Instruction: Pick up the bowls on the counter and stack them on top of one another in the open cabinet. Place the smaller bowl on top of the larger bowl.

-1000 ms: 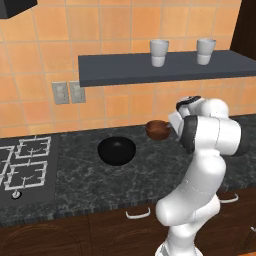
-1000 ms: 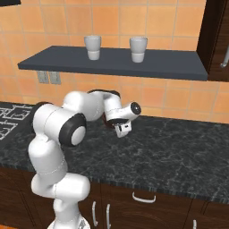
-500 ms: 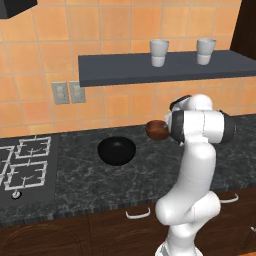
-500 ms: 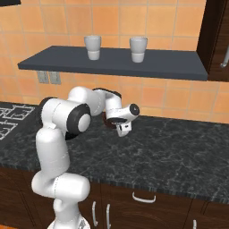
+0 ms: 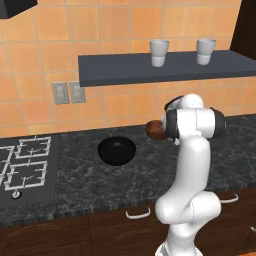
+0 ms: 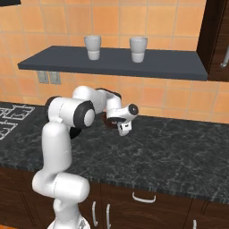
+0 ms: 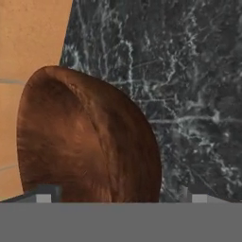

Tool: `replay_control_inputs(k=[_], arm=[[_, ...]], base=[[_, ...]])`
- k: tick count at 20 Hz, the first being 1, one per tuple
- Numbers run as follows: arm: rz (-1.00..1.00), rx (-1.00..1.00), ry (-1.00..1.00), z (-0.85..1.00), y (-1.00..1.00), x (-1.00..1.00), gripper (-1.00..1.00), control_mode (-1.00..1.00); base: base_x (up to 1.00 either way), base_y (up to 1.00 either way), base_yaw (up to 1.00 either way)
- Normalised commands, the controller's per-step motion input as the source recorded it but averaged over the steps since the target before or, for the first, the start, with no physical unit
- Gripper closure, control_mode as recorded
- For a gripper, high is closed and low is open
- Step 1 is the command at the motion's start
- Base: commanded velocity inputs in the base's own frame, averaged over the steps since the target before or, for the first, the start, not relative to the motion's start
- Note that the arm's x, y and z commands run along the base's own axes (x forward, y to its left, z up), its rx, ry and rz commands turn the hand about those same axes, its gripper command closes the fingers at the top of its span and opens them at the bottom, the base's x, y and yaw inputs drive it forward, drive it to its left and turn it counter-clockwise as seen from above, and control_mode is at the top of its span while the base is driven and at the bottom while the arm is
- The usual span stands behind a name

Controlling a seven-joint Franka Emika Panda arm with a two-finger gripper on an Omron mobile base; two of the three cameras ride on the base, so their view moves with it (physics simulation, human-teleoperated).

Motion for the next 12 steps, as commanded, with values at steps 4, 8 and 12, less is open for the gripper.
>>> replay_control_inputs(k=[4,8,12], arm=[[-0.01,-0.03,0.00,-0.19,0.01,0.29,1.00,-1.00],[0.00,0.00,0.00,0.00,0.00,0.00,1.00,-1.00],[0.00,0.00,0.00,0.00,0.00,-0.01,1.00,-1.00]], base=[[0.00,0.00,0.00],[0.00,0.00,0.00],[0.00,0.00,0.00]])
